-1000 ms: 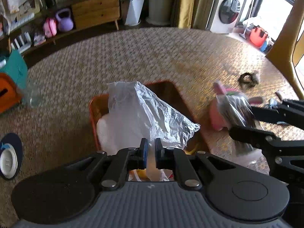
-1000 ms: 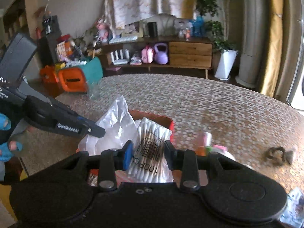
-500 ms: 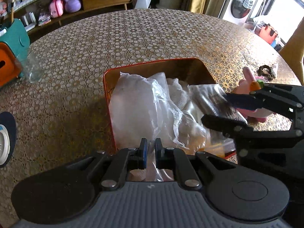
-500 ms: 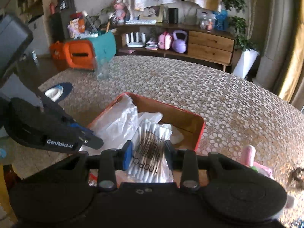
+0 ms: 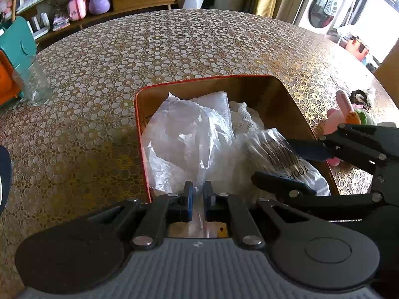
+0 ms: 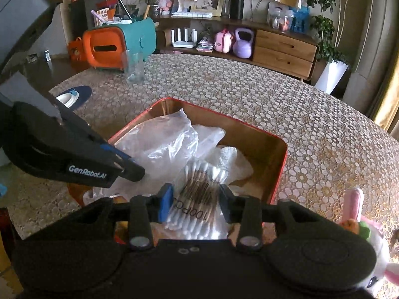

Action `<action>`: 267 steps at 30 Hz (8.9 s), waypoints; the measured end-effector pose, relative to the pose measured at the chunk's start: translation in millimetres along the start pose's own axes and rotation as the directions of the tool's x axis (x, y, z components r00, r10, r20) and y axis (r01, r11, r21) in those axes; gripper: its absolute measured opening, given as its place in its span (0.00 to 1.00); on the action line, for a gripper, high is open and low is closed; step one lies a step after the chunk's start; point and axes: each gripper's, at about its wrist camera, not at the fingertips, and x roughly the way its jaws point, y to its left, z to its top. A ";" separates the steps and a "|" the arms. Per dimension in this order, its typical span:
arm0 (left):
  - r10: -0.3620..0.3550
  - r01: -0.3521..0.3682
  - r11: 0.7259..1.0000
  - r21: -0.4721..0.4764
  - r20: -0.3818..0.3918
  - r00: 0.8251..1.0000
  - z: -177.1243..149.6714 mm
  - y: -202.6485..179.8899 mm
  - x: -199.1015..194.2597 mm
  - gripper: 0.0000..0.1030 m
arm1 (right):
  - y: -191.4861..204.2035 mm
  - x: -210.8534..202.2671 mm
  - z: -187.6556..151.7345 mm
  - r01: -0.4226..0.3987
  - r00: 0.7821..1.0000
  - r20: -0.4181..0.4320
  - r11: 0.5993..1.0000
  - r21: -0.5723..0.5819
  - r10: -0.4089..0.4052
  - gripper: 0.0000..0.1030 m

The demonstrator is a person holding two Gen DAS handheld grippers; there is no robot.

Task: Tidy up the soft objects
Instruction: 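Release the foil sheet and swab pack into the red box, opening both tools, then move both tools back over the table toward the hair tie and small bag, then grasp the brown hair tie with left tool while right tool grasps the small clear bag, then carry the hair tie and small bag with both tools to the red box, then lower the hair tie and small bag into the red box and open both tools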

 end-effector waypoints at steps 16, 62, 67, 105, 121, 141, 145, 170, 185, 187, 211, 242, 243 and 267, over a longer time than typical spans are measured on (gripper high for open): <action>-0.011 0.011 1.000 0.016 0.028 1.000 -3.7 -5.6 -10.1 0.08 | -17.8 -34.7 -1.3 -0.027 0.996 0.084 0.996 0.089 0.019 0.67; -0.264 0.202 0.937 0.286 0.201 0.943 2.8 -274.8 -77.9 0.83 | -206.0 -292.5 -164.0 0.166 0.949 0.171 0.883 0.438 -0.263 0.96; -0.240 0.183 0.948 0.262 0.206 0.949 11.7 -312.7 -52.4 0.83 | -255.2 -292.1 -175.7 0.191 0.944 0.128 0.819 0.540 -0.304 0.96; 0.030 -0.024 0.999 -0.034 0.188 0.982 94.6 -395.2 143.5 0.83 | -424.2 -104.8 -131.6 0.168 0.982 -0.048 0.742 0.649 -0.180 0.81; 0.068 -0.075 0.997 0.022 0.230 0.971 99.3 -406.5 162.8 0.79 | -429.2 -62.9 -124.0 0.176 0.983 -0.072 0.769 0.614 -0.167 0.39; 0.009 -0.002 0.999 -0.033 0.215 0.977 99.2 -380.7 143.0 0.19 | -418.2 -86.4 -144.6 0.182 0.973 -0.009 0.738 0.649 -0.232 0.00; -0.019 0.025 0.999 -0.027 0.218 0.976 94.7 -381.6 125.7 0.19 | -412.4 -108.6 -149.0 0.154 0.972 0.028 0.723 0.673 -0.234 0.00; -0.145 0.133 0.989 0.064 0.243 0.959 38.7 -329.7 -24.1 0.19 | -280.5 -250.1 -137.0 0.117 0.963 0.136 0.813 0.570 -0.234 0.00; -0.137 0.109 0.987 0.119 0.256 0.957 4.2 -244.2 -101.5 0.19 | -184.7 -268.9 -93.1 0.043 0.968 0.200 0.883 0.467 -0.153 0.01; -0.124 0.096 0.988 0.117 0.263 0.957 1.0 -229.3 -108.7 0.19 | -173.6 -265.2 -86.3 0.032 0.969 0.203 0.888 0.458 -0.140 0.01; 0.005 -0.004 1.000 -0.004 0.242 0.970 -19.0 -60.4 -112.8 0.19 | -56.5 -157.0 -0.4 -0.055 0.985 0.171 0.944 0.326 -0.002 0.01; -0.027 0.033 0.997 -0.073 0.080 0.996 -38.6 -13.0 -16.2 0.19 | -28.1 -14.5 25.7 -0.084 0.996 0.024 0.946 0.312 0.081 0.06; -0.028 0.034 0.997 -0.074 0.079 0.996 -38.7 -13.6 -15.4 0.19 | -28.8 -13.7 24.4 -0.083 0.997 0.022 0.946 0.314 0.081 0.07; -0.033 0.043 0.994 -0.101 0.093 0.995 -37.0 -25.5 -29.0 0.63 | -33.9 -40.2 12.2 -0.136 0.991 0.051 0.930 0.343 0.126 0.41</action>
